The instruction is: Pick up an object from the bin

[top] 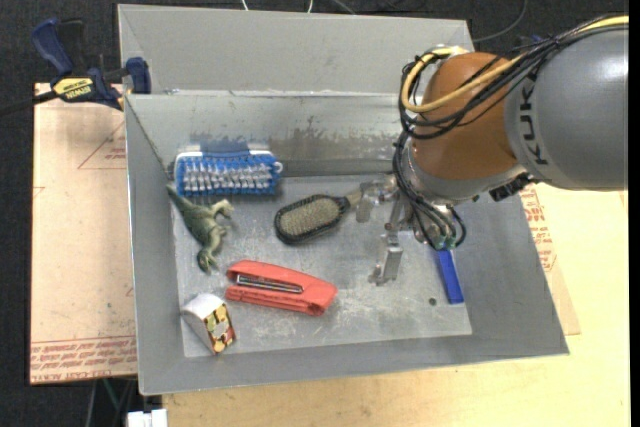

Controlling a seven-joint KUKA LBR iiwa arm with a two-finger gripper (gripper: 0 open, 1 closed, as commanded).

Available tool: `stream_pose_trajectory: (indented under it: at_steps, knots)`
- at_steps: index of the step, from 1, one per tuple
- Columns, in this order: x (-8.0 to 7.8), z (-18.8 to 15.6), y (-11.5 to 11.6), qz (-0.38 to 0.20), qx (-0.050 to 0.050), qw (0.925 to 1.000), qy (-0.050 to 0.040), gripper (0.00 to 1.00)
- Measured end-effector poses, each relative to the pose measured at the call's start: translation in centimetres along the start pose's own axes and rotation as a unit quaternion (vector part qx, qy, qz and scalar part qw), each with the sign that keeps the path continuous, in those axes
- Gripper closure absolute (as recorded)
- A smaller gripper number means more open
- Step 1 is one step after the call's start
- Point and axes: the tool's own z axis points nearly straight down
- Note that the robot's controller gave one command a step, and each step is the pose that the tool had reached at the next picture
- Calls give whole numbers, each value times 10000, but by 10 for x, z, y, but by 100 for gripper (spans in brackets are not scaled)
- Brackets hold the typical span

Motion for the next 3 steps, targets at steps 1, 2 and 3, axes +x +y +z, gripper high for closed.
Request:
stream_pose_trajectory:
  at_steps: [1, 2, 3]
  knots:
    - [-2, -4, 0, 0, 0, 10000, -36, 0]
    - [-67, 66, 77, -1766, -2, 9842, -88, 0]
    - [-88, 23, 77, -1237, 6, 9923, -75, 0]
